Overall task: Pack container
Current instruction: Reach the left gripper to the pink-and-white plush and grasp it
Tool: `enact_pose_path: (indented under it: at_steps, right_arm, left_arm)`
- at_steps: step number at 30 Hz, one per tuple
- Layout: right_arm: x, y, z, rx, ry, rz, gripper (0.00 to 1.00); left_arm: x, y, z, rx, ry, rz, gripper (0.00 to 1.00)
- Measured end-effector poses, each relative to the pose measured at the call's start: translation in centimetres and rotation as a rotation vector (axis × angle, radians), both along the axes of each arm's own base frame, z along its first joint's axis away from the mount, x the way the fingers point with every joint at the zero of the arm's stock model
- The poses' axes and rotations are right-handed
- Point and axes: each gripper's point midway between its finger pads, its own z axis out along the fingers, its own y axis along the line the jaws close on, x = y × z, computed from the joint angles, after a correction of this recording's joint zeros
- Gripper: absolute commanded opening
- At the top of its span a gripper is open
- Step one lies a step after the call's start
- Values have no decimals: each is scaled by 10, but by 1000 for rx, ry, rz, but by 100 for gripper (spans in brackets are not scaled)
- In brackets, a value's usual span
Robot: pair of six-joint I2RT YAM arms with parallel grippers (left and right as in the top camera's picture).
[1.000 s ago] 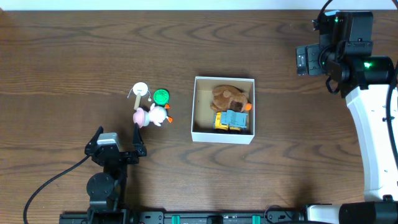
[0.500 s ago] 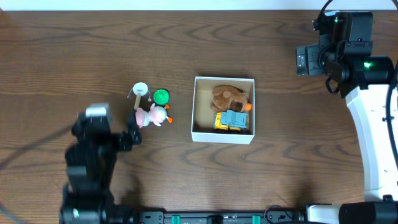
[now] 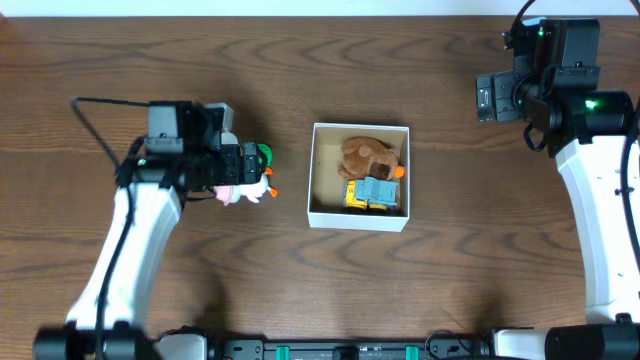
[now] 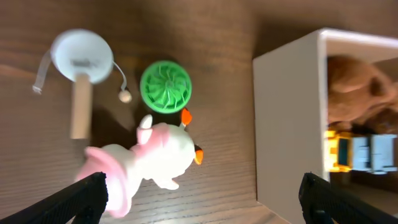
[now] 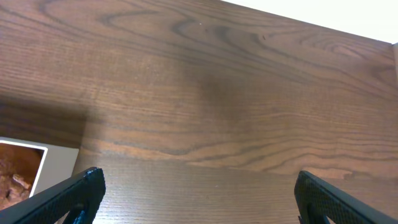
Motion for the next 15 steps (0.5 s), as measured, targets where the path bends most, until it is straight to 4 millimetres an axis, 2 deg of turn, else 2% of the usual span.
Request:
enact_pose_path:
  at_steps: [3, 7, 12, 15]
  right_arm:
    - [0, 0, 0, 0, 0, 0, 99]
    - [0, 0, 0, 0, 0, 0, 99]
    - [0, 0, 0, 0, 0, 0, 99]
    - [0, 0, 0, 0, 0, 0, 99]
  left_arm:
    - [0, -2, -20, -5, 58, -18, 98]
    - [-1, -3, -34, 25, 69, -99, 98]
    - [-3, -4, -39, 92, 13, -268, 100]
    - [-2, -1, -41, 151, -25, -351, 95]
